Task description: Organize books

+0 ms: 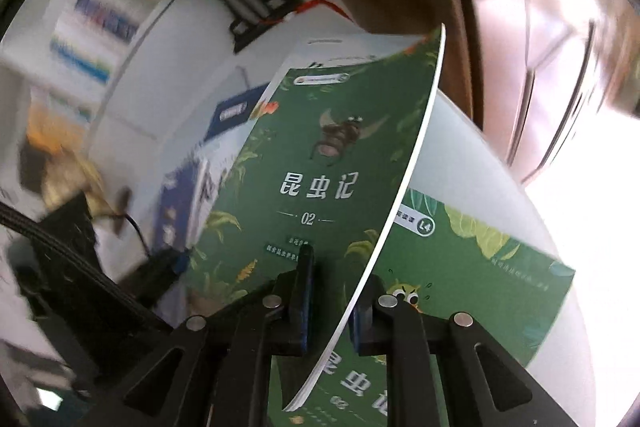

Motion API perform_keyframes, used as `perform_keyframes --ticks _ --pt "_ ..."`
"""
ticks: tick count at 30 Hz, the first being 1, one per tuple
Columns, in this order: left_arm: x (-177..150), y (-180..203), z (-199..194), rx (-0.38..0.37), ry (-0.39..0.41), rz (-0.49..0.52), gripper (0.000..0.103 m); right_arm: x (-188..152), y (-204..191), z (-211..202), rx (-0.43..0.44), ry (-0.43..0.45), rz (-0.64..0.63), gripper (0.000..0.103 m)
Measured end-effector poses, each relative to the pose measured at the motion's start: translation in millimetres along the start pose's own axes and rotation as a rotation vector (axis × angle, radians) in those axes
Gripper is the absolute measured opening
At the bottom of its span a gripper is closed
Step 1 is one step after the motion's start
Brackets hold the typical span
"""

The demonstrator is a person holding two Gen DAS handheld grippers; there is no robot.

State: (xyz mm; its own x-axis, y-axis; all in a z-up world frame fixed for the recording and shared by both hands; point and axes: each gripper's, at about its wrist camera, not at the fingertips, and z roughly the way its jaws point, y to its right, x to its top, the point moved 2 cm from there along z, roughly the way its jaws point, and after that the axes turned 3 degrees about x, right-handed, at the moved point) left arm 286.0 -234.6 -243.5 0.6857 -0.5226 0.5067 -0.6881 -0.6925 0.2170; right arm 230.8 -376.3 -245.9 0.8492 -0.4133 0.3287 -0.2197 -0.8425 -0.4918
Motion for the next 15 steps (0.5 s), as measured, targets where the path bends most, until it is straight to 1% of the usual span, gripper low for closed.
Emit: perform_keyframes --ticks 3,5,7,9,10,15 --pt "-4.3 3.4 -14.2 0.019 0.023 0.037 0.075 -6.1 -19.4 1.0 -0.065 0.000 -0.111 0.015" --pt "-8.3 7.0 -25.3 0.034 0.037 0.060 0.075 -9.8 -30.9 0.8 -0.092 0.010 -0.172 0.016" --pt "-20.3 5.6 -36.8 0.042 0.039 0.045 0.075 -15.2 -46.2 -1.5 -0.110 0.017 -0.247 0.016" --pt "-29.0 -4.2 -52.5 0.035 0.051 -0.005 0.075 -19.6 -61.9 -4.1 -0.108 0.027 -0.310 0.016" --pt "-33.7 -8.7 -62.4 0.046 0.065 -0.019 0.075 -22.3 -71.4 -5.3 -0.102 0.033 -0.342 0.016" --pt "-58.7 -25.8 -112.4 0.146 0.121 -0.056 0.075 -38.3 -123.1 -9.3 -0.053 0.057 -0.484 0.016"
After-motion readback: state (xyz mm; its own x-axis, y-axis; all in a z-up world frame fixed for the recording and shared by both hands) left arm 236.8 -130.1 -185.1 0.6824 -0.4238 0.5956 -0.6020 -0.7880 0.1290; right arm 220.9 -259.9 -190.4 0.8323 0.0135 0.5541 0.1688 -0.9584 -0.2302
